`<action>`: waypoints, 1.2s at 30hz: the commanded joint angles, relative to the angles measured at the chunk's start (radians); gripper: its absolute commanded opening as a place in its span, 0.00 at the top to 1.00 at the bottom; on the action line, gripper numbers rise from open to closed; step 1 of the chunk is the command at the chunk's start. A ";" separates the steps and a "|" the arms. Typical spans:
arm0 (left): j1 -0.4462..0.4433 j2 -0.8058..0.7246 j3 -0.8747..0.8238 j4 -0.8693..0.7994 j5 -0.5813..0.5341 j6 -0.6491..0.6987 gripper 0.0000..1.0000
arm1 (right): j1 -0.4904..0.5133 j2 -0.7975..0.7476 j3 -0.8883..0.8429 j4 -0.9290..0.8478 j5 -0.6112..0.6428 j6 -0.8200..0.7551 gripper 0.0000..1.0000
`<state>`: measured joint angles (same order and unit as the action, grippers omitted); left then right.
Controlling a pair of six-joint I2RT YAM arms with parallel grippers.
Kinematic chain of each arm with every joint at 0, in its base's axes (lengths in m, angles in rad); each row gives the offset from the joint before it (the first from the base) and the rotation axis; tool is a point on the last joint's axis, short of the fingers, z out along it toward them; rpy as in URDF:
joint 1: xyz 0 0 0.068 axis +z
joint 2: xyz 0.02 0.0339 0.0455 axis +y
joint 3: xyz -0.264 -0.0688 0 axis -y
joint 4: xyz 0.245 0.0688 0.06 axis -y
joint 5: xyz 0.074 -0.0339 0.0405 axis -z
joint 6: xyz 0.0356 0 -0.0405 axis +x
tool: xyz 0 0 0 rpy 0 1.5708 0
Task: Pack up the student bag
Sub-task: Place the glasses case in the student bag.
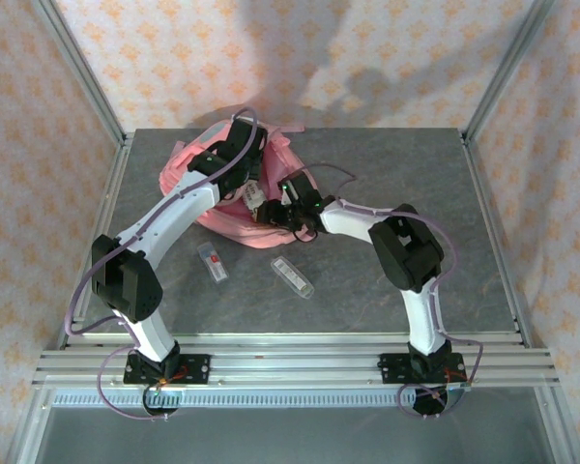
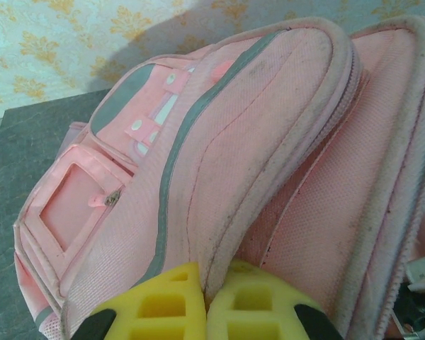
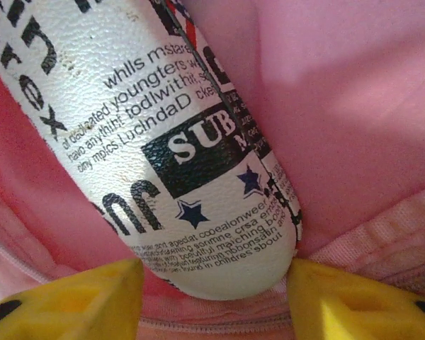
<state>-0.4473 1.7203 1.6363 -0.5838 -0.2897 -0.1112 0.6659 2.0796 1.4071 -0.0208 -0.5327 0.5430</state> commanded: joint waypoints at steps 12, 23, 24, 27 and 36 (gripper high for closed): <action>-0.003 -0.076 -0.007 0.077 0.020 -0.054 1.00 | -0.043 0.123 0.184 0.277 -0.087 0.183 0.63; -0.003 -0.073 -0.013 0.079 0.028 -0.064 1.00 | -0.044 0.205 0.227 0.584 -0.180 0.386 0.72; -0.002 -0.073 -0.013 0.078 0.028 -0.063 1.00 | -0.043 0.198 0.205 0.638 -0.184 0.410 0.73; -0.004 -0.076 -0.013 0.078 0.026 -0.061 1.00 | -0.043 0.189 0.162 0.744 -0.203 0.464 0.74; -0.003 -0.072 -0.024 0.092 0.041 -0.076 1.00 | -0.030 0.282 0.265 0.681 -0.233 0.489 0.73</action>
<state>-0.4469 1.7100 1.6089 -0.5491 -0.2554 -0.1558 0.6231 2.3184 1.6234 0.6300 -0.7418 1.0054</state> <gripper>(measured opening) 0.043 0.271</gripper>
